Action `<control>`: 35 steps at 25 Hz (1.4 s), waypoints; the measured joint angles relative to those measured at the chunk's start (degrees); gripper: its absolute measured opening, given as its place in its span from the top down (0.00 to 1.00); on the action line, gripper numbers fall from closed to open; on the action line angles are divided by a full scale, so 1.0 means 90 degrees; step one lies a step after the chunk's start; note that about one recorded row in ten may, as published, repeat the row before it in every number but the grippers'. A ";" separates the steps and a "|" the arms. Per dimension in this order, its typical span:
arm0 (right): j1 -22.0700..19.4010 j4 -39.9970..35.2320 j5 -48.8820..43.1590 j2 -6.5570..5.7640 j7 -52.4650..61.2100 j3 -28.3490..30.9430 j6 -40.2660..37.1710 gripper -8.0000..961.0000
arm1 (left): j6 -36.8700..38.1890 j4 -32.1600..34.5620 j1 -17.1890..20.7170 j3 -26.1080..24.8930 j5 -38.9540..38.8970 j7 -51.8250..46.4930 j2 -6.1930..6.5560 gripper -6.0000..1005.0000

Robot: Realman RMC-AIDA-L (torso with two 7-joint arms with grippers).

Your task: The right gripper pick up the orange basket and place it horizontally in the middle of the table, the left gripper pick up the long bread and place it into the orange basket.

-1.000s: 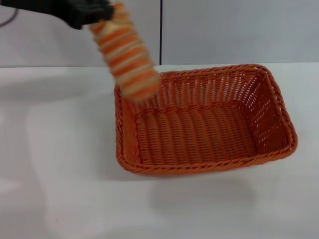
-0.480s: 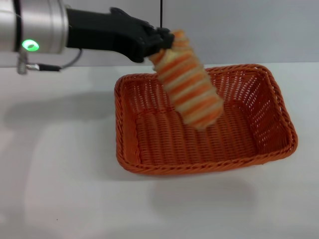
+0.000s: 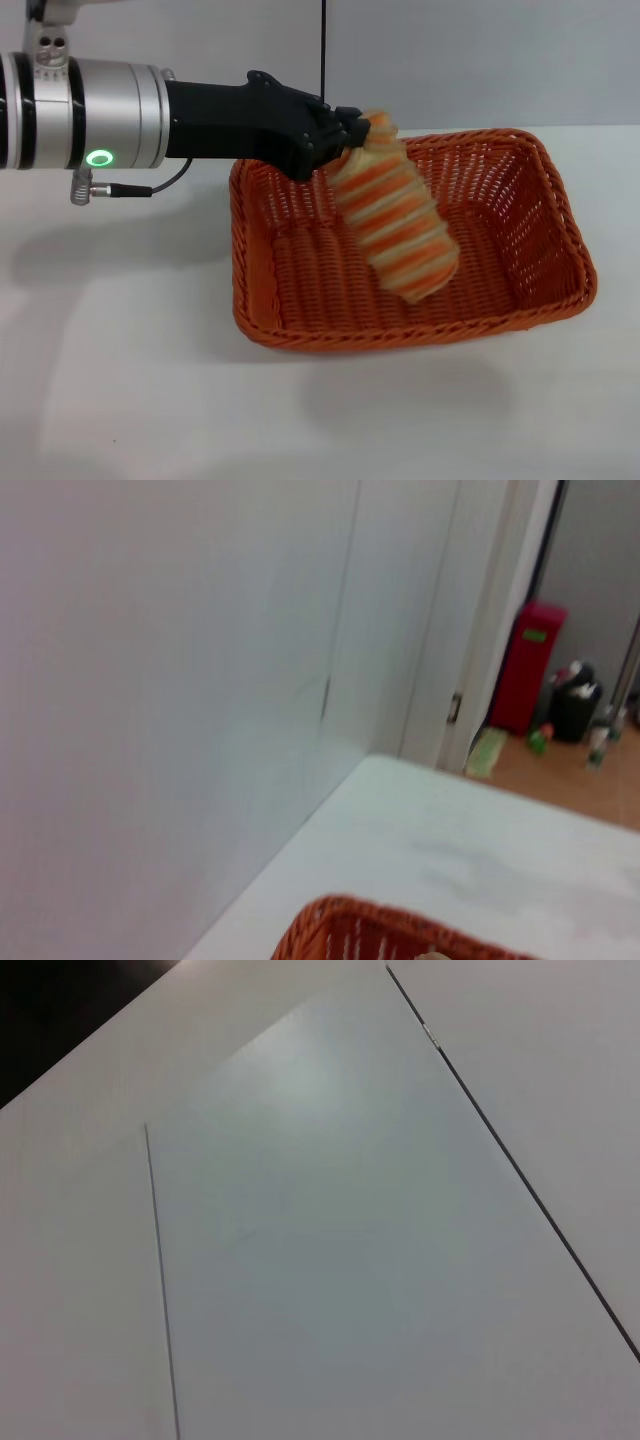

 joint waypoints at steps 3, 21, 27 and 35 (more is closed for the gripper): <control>0.0003 -0.0009 -0.0006 -0.0005 -0.0002 -0.0003 0.0006 0.34 | 0.0002 -0.0055 0.0047 -0.0018 -0.0199 0.0169 0.0003 0.91; 0.0117 -0.0049 -0.0173 -0.0079 -0.0001 0.0001 0.0139 0.33 | -0.0131 -0.0598 0.0395 -0.0632 -0.1201 0.1612 0.0019 0.47; 0.0168 -0.0222 -0.0176 -0.0113 0.0047 0.0036 0.0374 0.33 | 0.0356 -0.1401 0.1006 -0.1436 -0.2901 0.3656 0.0033 0.33; 0.0248 -0.0373 -0.0177 -0.0167 0.0035 0.0065 0.0627 0.33 | 0.1400 -0.3312 0.1174 -0.2923 -0.3607 0.5565 0.0022 0.19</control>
